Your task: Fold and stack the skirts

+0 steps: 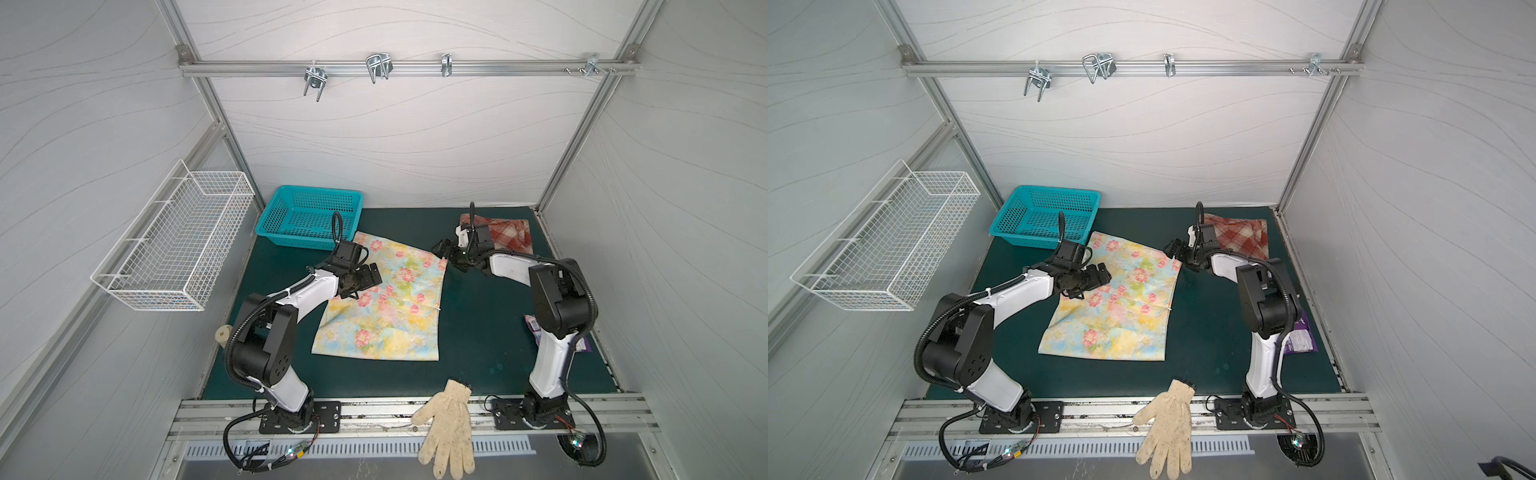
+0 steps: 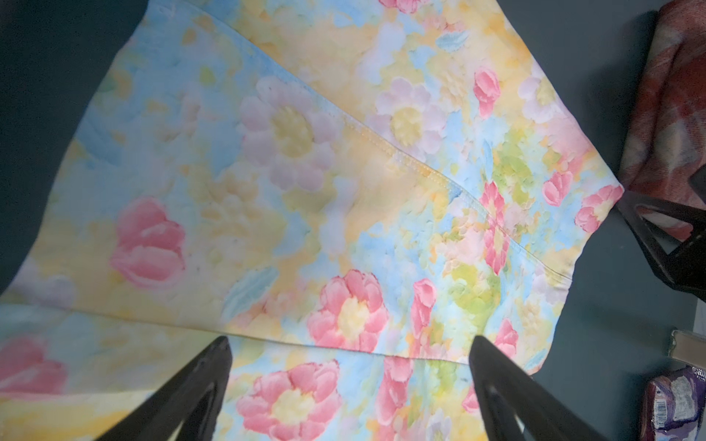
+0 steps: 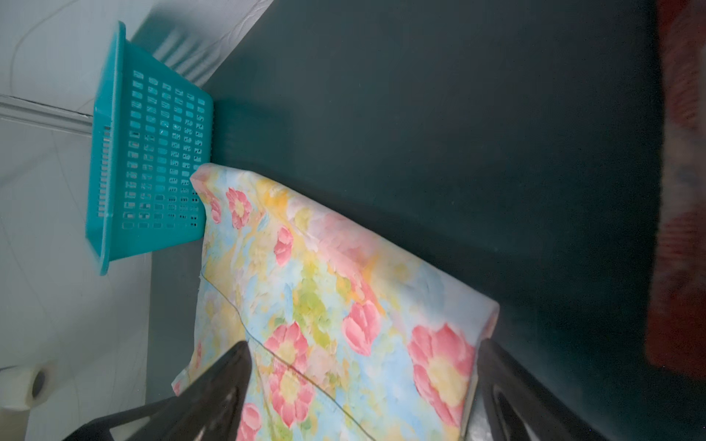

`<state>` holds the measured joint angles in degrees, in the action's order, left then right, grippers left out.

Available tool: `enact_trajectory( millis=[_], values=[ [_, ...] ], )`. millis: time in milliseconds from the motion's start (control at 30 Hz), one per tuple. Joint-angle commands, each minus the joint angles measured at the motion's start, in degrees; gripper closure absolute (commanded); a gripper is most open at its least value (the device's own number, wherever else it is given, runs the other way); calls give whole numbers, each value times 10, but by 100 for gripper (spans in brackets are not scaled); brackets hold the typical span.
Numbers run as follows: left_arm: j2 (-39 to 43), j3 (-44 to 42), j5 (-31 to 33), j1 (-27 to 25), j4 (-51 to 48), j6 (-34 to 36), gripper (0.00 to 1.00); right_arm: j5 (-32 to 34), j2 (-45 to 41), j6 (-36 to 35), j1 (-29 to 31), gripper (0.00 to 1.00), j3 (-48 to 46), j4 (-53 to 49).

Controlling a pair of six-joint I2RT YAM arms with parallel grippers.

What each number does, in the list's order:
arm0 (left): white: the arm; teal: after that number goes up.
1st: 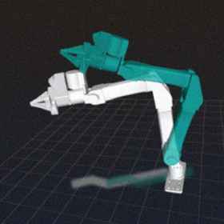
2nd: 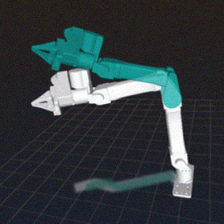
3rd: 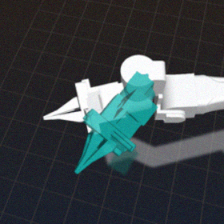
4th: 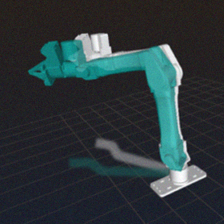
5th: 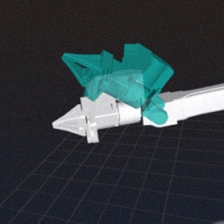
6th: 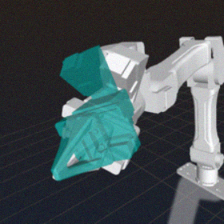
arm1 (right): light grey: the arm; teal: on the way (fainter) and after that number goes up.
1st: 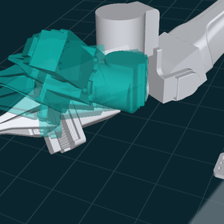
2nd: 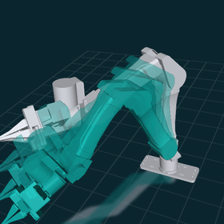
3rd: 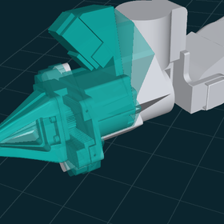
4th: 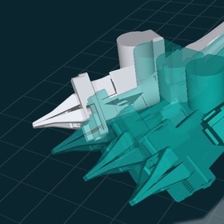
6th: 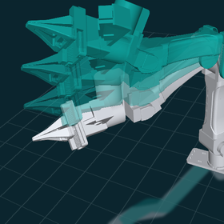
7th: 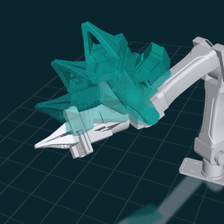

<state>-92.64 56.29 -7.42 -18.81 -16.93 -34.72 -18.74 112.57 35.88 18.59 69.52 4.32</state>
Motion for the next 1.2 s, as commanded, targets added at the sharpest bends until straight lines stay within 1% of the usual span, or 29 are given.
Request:
enact_trajectory(
  millis=[0, 233, 367, 533, 700, 800, 900, 933, 1000, 1100, 1167],
  values=[
    [10, 2, -1, 3, 1, 2, 3, -1, 26, -6, 0, 12, 14, -20],
    [5, 7, -1, 3, -3, 4, 2, -5, 35, 4, 2, 15, 18, -17],
    [4, 6, 0, 3, -3, 4, 3, -6, 31, 9, 4, 15, 5, -5],
    [1, 6, -3, 4, -3, 4, 3, -29, 42, 28, 6, 25, 3, 19],
    [3, 2, 1, 4, -1, 7, 3, -32, 41, 38, 13, 30, 5, 25],
    [4, 3, -2, 5, -2, 5, 3, -42, 50, 47, 13, 39, 15, 30],
    [7, 0, -1, 5, -3, 6, 3, -52, 61, 58, 12, 56, 23, 34],
    [7, 0, -1, 6, -3, 6, 3, -56, 63, 63, 11, 60, 23, 38],
    [10, -2, -1, 7, -3, 6, 3, -61, 65, 76, 10, 76, 19, 52],
    [15, -3, -2, 7, -3, 6, 3, -71, 64, 94, 6, 94, 11, 74],
    [17, -3, -2, 9, -3, 6, 3, -72, 56, 102, 6, 99, 4, 81]
  ],
)
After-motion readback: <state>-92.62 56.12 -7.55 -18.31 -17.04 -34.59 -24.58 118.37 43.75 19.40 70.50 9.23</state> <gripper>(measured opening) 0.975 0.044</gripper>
